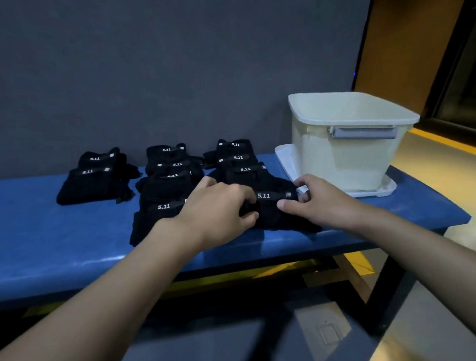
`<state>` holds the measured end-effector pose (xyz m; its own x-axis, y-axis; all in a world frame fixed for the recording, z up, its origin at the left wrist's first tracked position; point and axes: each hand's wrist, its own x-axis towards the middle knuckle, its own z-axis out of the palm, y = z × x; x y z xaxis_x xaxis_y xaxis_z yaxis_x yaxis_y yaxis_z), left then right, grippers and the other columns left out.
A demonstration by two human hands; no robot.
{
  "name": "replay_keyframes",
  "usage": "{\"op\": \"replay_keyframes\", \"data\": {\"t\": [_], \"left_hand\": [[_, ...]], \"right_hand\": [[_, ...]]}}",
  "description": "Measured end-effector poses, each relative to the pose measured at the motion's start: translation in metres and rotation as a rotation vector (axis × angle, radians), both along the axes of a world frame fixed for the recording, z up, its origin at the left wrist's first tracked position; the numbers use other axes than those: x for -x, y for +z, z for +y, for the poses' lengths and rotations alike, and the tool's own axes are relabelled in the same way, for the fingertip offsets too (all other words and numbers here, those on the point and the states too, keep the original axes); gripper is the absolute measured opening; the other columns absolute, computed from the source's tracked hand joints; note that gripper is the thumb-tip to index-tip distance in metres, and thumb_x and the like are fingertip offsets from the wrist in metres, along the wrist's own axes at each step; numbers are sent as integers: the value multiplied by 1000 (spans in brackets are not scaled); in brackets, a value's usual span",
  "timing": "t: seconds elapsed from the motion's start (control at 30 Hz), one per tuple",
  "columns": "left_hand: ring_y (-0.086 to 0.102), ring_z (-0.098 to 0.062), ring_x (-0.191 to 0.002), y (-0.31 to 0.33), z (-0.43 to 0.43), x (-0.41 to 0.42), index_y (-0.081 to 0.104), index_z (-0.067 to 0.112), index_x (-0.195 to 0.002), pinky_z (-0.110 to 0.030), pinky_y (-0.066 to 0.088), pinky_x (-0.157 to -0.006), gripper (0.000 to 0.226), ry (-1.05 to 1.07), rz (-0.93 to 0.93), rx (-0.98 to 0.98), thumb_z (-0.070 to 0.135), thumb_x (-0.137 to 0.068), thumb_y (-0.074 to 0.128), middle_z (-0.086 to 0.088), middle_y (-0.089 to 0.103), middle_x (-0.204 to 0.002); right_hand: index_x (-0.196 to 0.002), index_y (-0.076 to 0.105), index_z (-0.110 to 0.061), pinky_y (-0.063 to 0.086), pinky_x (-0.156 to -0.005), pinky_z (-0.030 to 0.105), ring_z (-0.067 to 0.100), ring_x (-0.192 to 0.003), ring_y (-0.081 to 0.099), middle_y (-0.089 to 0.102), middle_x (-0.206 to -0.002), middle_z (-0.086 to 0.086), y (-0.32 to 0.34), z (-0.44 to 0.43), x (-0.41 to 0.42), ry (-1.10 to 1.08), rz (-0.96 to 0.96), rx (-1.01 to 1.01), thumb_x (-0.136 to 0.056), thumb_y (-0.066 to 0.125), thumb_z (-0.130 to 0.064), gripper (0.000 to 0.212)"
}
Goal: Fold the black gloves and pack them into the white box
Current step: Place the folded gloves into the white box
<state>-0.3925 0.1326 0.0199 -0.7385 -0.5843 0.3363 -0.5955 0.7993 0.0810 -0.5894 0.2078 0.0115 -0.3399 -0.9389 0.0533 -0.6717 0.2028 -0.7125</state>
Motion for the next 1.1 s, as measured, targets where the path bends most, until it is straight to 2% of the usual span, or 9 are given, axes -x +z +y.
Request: {"op": "replay_keyframes", "data": {"t": [0.17,0.33,0.43,0.5,0.6,0.77,0.93,1.0,1.1], "left_hand": [[62,-13,-82,-3,7,11,66,29,-103,-23,31,-88,17,2,50,-63,39,-92,59,9,68,-85],[59,-18,-77,-3,19,20,55,20,-98,-27,32,-72,17,39,92,-199,35,-93,61,4,63,-79],[54,-19,-71,-4,23,27,46,19,-95,-28,31,-61,24,68,103,-243,37,-93,62,2,58,-75],[53,-19,-70,-4,24,28,44,18,-94,-29,34,-59,28,85,154,-277,37,-92,64,1,57,-76],[52,-16,-81,-5,26,30,46,17,-107,-29,40,-69,31,102,216,-337,36,-92,66,2,55,-92],[51,-11,-102,-10,22,32,47,20,-134,-21,39,-88,55,142,229,-385,43,-89,68,8,44,-117],[49,-9,-117,-13,19,32,48,25,-138,-23,40,-101,67,144,240,-461,52,-81,71,9,46,-125],[52,-8,-118,-6,20,32,47,31,-137,-26,43,-101,76,123,282,-500,63,-72,71,10,52,-125],[59,-8,-113,11,23,33,47,34,-138,-27,49,-99,77,91,368,-606,57,-72,79,12,55,-118]], "right_hand": [[-122,53,-16,36,-56,19,6,-68,55,57,-80,-6,-13,-4,17,32,-82,13,-81,75,-41,54],[-117,53,-17,54,-77,32,17,-88,68,69,-97,1,-14,1,21,61,-158,-16,-68,83,-43,63],[-98,65,-11,50,-62,20,11,-69,66,69,-79,0,-12,6,16,81,-261,0,-74,82,-27,33],[-93,66,-9,51,-61,23,14,-65,64,68,-77,3,-9,9,12,75,-305,15,-77,80,-16,23],[-102,62,-10,51,-68,28,17,-72,63,67,-85,6,-6,9,12,71,-301,22,-75,82,-14,33],[-98,57,-12,48,-64,27,16,-74,61,65,-87,5,-5,7,16,99,-289,29,-73,82,-15,36],[-95,55,-16,48,-69,27,14,-72,58,62,-84,0,-3,10,20,133,-275,106,-75,80,-11,33],[-94,54,-18,49,-71,29,14,-72,57,62,-88,-1,4,14,24,162,-261,129,-74,81,-11,34],[-98,54,-22,53,-77,37,17,-77,60,61,-99,2,22,23,30,244,-215,153,-74,82,-10,39]]}}
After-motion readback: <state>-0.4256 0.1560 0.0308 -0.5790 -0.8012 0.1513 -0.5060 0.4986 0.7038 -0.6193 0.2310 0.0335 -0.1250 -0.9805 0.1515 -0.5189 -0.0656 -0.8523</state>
